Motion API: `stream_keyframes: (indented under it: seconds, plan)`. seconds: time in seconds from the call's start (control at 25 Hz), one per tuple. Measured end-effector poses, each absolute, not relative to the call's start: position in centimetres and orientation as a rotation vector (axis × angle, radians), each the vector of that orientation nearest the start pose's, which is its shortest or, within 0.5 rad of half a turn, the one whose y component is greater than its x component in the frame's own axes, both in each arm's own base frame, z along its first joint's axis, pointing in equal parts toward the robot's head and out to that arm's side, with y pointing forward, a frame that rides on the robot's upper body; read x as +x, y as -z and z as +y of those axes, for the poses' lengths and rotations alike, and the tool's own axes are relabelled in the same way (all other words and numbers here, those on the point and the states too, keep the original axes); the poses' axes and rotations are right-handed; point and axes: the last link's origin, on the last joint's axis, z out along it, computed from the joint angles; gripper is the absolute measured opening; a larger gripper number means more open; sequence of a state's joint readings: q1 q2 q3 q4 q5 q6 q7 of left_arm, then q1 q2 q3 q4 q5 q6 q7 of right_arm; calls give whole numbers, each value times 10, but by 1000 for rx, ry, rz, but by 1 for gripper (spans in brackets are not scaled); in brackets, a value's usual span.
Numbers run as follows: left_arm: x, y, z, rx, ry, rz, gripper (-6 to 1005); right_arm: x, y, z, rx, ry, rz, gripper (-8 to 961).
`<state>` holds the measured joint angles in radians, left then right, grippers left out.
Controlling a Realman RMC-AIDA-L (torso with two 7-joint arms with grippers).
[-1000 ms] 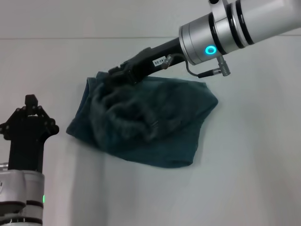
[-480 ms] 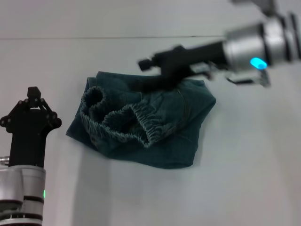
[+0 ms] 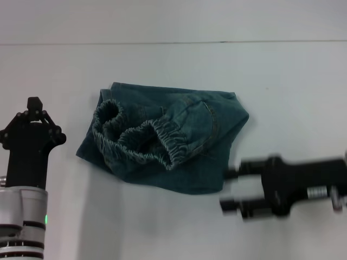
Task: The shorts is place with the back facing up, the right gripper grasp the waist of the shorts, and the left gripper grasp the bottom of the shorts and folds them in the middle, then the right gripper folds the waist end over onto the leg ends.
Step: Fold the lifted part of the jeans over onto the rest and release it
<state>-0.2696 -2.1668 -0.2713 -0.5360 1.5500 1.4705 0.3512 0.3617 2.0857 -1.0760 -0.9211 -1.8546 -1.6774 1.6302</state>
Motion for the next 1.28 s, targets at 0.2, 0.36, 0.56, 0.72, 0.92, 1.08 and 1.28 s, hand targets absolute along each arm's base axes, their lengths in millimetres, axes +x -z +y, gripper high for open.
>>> stream_keyframes:
  seconds: [0.2, 0.36, 0.56, 0.72, 0.92, 1.08, 1.28]
  plan:
    - [-277, 70, 251, -1368, 707, -543, 1, 244, 22, 274, -3066, -638, 737, 757]
    - [-278, 71, 250, -1371, 701, -546, 1, 238, 33, 285, -3093, -578, 756, 758]
    - [-279, 72, 249, -1374, 697, -551, 1, 222, 52, 306, -3124, -511, 773, 758]
    - [-279, 72, 248, -1372, 697, -550, 1, 210, 59, 319, -3124, -490, 759, 758]
    - [-279, 73, 247, -1373, 707, -559, 1, 198, 61, 339, -3054, -468, 754, 757]
    - [-280, 72, 247, -1370, 732, -578, 2, 185, 60, 354, -3014, -493, 717, 757]
    - [-281, 74, 247, -1391, 734, -575, 2, 175, 61, 377, -2925, -459, 674, 757]
